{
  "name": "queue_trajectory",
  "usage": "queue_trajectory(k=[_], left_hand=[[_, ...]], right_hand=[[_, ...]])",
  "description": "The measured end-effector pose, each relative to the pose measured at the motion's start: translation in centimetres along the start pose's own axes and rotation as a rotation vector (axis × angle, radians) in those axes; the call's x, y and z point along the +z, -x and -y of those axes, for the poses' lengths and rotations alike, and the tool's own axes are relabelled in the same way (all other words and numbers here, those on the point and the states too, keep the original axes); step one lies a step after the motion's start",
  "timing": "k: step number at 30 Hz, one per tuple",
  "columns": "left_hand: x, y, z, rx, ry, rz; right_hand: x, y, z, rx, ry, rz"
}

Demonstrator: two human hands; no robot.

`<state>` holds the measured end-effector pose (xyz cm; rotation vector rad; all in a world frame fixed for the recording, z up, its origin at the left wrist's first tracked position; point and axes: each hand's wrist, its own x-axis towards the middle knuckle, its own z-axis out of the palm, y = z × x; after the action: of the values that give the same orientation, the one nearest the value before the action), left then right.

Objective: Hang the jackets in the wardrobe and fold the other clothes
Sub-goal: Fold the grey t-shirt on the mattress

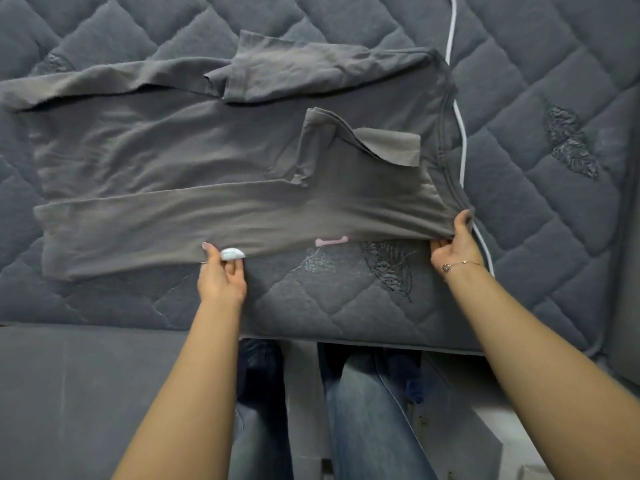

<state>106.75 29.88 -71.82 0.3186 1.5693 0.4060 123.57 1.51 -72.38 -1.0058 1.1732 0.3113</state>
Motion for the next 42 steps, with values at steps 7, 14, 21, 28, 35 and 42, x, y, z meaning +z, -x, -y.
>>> queue_trajectory(k=[7, 14, 21, 28, 35, 42], left_hand=[[-0.7, -0.4, 0.3, -0.005, -0.04, 0.094], [-1.1, -0.4, 1.1, 0.003, -0.169, 0.112], [-4.1, 1.0, 1.7, -0.064, -0.277, 0.069], [-3.2, 6.9, 2.1, -0.136, -1.161, 0.236], [9.2, 7.7, 2.7, -0.08, -1.014, 0.444], [15.8, 5.2, 3.1, -0.272, -0.959, 0.43]], right_hand=[[-3.3, -0.2, 1.4, -0.053, 0.309, 0.374], [-3.8, -1.3, 1.8, -0.143, 0.379, 0.234], [-7.8, 0.0, 1.6, -0.175, 0.562, 0.114], [-8.5, 3.9, -0.2, -0.391, 1.059, -0.164], [1.2, 3.9, -0.1, -0.138, 0.852, 0.251], [5.4, 1.4, 0.2, -0.24, 0.74, 0.321]])
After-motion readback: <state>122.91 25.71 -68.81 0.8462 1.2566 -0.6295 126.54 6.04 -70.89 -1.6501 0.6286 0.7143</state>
